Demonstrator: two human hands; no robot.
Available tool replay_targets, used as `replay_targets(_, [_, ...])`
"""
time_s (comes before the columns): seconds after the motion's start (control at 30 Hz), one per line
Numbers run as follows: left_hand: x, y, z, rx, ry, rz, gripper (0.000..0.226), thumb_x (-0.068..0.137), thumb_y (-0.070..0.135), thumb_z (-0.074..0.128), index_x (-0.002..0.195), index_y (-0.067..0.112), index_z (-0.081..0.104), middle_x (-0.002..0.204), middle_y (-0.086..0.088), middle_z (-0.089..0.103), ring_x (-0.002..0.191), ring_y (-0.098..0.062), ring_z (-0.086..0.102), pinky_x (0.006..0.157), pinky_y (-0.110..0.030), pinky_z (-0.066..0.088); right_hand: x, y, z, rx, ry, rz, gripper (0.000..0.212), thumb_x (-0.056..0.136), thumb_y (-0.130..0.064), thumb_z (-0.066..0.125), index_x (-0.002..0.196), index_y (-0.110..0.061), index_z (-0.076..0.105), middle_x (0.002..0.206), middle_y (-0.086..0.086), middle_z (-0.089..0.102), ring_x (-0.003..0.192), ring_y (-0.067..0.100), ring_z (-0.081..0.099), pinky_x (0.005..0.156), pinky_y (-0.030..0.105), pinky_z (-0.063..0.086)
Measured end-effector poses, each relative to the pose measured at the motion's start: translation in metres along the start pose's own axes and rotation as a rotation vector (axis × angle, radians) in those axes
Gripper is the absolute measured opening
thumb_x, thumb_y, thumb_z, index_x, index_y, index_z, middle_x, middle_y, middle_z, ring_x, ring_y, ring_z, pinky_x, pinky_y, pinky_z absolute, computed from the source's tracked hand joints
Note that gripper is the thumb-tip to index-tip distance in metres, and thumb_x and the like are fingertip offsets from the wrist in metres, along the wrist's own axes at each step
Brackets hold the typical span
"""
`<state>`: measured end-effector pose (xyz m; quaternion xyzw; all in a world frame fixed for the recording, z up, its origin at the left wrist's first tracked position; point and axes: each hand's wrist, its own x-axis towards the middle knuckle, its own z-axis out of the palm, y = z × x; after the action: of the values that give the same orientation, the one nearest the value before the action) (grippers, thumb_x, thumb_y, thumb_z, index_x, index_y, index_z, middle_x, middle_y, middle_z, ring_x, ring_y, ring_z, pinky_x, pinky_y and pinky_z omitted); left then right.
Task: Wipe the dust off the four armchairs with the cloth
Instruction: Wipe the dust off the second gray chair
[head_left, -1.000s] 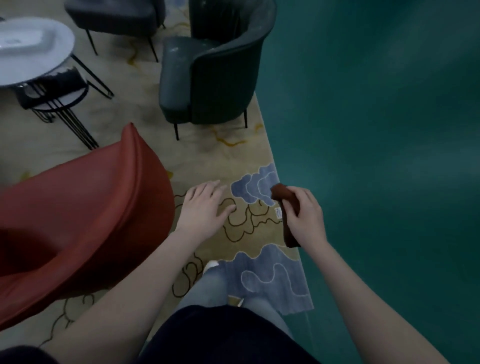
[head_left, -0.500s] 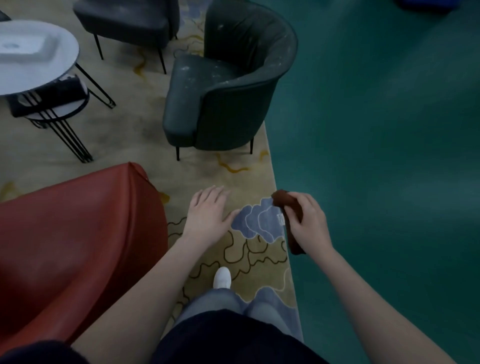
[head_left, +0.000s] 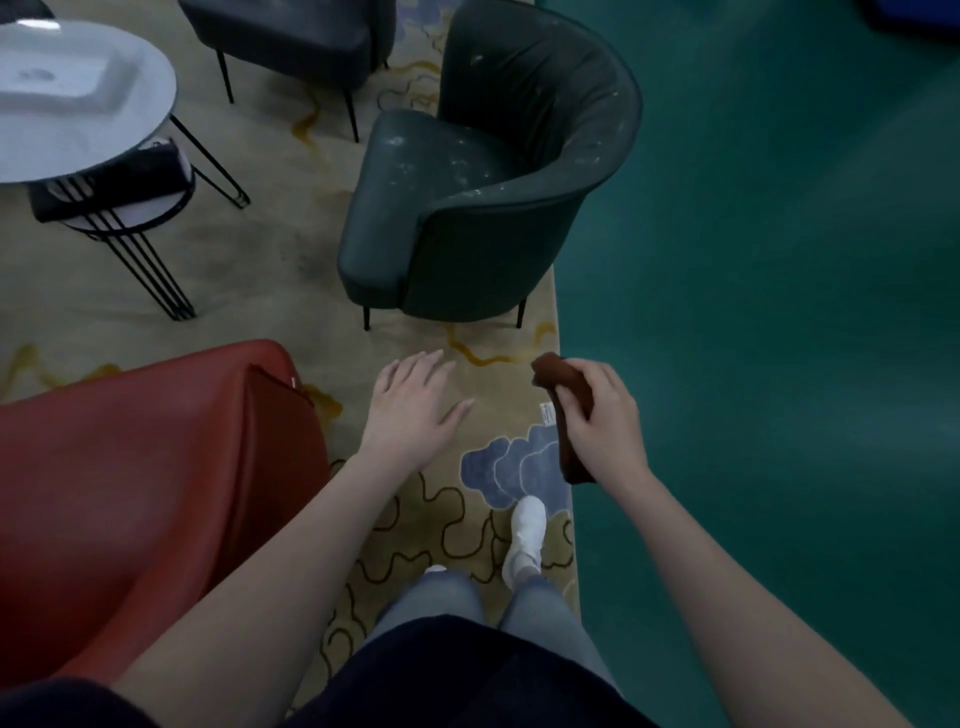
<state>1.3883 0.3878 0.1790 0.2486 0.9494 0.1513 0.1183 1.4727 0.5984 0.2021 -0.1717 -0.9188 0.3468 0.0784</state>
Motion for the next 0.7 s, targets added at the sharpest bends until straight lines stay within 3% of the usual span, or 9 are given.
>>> replay_targets(0.47, [0.146, 0.066, 0.005, -0.043, 0.052, -0.127, 0.06, 0.101, 0.055, 0.035, 0.151, 0.023, 0.034, 0.161, 0.0, 0.025, 0.148, -0.019, 0.021, 0.121, -0.038, 0.008, 0.174, 0.069, -0.042, -0.012, -0.123, -0.12, 0.025, 0.095, -0.012, 0.058, 0.12, -0.012, 0.062, 0.116, 0.003, 0.061, 0.107, 0.021, 0.055, 0.092, 0.027, 0.04])
replay_targets(0.7, [0.2, 0.08, 0.009, -0.009, 0.061, -0.231, 0.061, 0.1, 0.057, 0.034, 0.152, 0.024, 0.032, 0.161, 0.001, 0.025, 0.148, -0.019, 0.021, 0.121, -0.039, 0.009, 0.244, 0.095, -0.052, -0.021, -0.16, -0.181, 0.026, 0.094, -0.01, 0.059, 0.12, -0.011, 0.063, 0.117, 0.004, 0.062, 0.108, 0.024, 0.056, 0.094, 0.033, 0.043])
